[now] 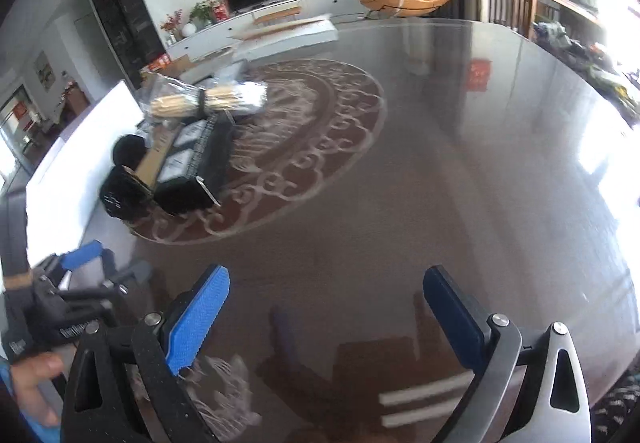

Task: Organize objects
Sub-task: 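Bring both tools back over the table toward the remaining items, then grasp the black soap box with the right gripper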

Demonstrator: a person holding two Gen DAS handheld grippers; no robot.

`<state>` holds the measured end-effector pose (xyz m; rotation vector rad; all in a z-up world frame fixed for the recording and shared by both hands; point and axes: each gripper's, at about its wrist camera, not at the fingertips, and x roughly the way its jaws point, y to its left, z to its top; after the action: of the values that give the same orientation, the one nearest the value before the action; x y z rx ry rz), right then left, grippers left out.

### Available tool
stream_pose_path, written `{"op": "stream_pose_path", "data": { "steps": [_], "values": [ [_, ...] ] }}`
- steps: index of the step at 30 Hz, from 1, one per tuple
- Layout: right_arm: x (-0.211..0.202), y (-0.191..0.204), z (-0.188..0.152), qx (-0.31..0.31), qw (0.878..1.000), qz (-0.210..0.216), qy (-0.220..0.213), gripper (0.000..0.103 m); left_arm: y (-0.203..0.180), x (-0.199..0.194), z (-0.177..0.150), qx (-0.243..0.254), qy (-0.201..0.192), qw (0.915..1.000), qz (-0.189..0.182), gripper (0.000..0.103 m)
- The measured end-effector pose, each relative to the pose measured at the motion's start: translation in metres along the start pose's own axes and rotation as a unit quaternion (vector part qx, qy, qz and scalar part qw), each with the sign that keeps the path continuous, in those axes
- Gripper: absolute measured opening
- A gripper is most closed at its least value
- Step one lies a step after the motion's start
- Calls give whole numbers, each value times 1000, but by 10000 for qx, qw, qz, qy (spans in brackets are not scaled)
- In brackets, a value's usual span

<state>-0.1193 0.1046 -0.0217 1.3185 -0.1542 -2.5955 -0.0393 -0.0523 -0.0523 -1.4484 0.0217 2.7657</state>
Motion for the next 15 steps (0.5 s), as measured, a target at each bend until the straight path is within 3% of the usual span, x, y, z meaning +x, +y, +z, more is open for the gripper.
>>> {"op": "stream_pose_path", "data": {
  "steps": [4, 8, 9, 10, 15],
  "values": [
    [63, 49, 68, -268, 9951, 524, 790, 98, 0, 0, 0, -5, -7, 10000, 7, 103],
    [126, 86, 89, -535, 9826, 434, 1723, 99, 2, 0, -1, 1, -10, 10000, 5, 103],
    [125, 94, 90, -731, 9852, 225, 1536, 90, 2, 0, -1, 2, -6, 10000, 4, 103],
    [125, 99, 90, -881, 9852, 74, 1468, 66, 2, 1, -1, 3, -7, 10000, 4, 103],
    [101, 68, 68, -790, 9908, -44, 1101, 60, 4, 3, -1, -3, -10, 10000, 0, 103]
  ]
}}
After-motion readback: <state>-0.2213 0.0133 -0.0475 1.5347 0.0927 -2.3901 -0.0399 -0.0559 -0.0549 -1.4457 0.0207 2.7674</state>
